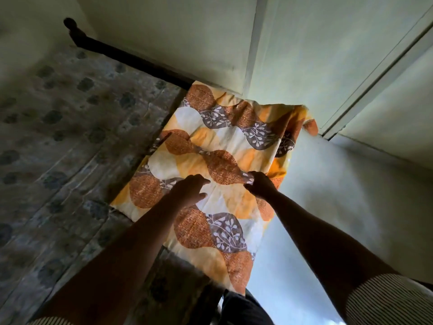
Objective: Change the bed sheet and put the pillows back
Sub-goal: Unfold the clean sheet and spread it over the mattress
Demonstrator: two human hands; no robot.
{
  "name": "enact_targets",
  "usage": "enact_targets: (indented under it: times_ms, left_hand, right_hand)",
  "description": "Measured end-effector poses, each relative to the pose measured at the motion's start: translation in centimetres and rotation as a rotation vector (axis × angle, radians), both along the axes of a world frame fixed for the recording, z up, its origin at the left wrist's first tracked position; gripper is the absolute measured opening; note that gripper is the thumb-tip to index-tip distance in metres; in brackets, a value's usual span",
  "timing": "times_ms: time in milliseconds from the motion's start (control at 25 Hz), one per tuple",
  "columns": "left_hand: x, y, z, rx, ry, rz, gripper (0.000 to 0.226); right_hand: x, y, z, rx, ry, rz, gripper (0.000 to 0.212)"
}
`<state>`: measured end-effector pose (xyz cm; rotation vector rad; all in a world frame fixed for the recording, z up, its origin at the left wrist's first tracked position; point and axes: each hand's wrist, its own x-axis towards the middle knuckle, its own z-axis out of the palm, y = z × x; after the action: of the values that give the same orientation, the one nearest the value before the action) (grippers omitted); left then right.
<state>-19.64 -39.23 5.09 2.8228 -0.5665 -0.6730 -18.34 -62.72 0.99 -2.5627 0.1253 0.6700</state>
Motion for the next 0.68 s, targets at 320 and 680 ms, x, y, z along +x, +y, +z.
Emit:
enact_targets:
  times_ms: [320, 680]
  left_hand:
    - [3.9, -4.5, -1.9, 0.126, -0.012, -0.157, 0.068]
    - [-0.2, 2.6, -0.1, 0.367, -0.145, -0.581, 0.023]
  right_hand:
    - [2.8, 0.5, -3.2, -0.117, -0.024, 0.125, 0.061]
    - [-6.9, 6.6, 1.5, 0.19, -0.208, 0.424, 0.038]
